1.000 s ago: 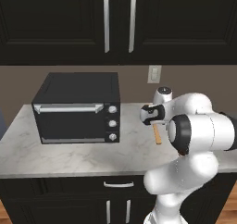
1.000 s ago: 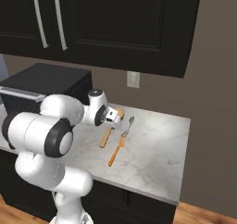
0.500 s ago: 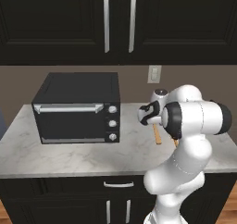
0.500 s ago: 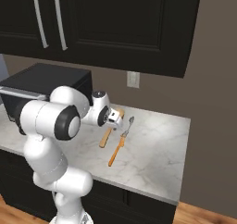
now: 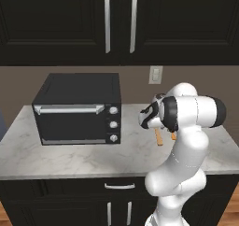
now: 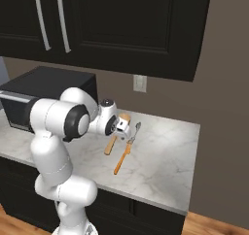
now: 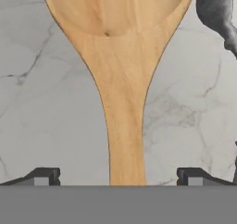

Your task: Organize the utensils by type. Pick up the wooden spoons from the counter and place them in the open cabinet. Then pick up the metallic utensils from the counter and place them in the open drawer.

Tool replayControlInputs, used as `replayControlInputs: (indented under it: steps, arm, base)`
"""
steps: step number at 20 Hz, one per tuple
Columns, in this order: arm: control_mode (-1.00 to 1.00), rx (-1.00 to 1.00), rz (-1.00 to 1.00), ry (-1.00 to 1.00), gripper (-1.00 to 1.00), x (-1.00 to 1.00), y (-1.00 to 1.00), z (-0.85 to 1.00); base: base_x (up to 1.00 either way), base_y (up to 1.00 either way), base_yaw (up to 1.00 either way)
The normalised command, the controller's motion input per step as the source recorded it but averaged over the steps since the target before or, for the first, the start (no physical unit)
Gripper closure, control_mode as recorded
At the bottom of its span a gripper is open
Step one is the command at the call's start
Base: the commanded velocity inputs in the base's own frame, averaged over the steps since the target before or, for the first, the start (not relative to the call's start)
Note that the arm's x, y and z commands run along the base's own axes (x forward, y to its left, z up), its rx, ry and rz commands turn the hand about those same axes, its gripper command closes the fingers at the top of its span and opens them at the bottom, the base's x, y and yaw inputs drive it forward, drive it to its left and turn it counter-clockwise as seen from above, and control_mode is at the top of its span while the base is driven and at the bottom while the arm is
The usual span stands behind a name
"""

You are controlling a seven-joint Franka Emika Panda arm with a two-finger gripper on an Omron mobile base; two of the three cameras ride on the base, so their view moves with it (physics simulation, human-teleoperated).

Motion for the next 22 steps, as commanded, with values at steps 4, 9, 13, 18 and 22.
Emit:
replayControlInputs:
  steps: [4, 9, 13, 18, 22]
  arm:
    - [-1.00, 0.00, 0.00, 0.00, -1.00, 0.05, -0.04, -0.23]
    - [-1.00, 0.00, 0.00, 0.00, 1.00, 0.01, -0.01, -0.23]
    - [-1.00, 0.00, 0.00, 0.00, 1.00, 0.00, -0.03, -0.21]
    - [-1.00, 0.00, 0.00, 0.00, 1.00, 0.00, -0.08, -0.15]
    - [-1.00, 0.01, 0.00, 0.00, 1.00, 0.00, -0.11, 0.02]
  base:
    - [0.00, 0.00, 0.00]
    - [0.00, 0.00, 0.00]
    - [0.00, 0.00, 0.00]
    - [0.00, 0.00, 0.00]
    - [0.00, 0.00, 0.00]
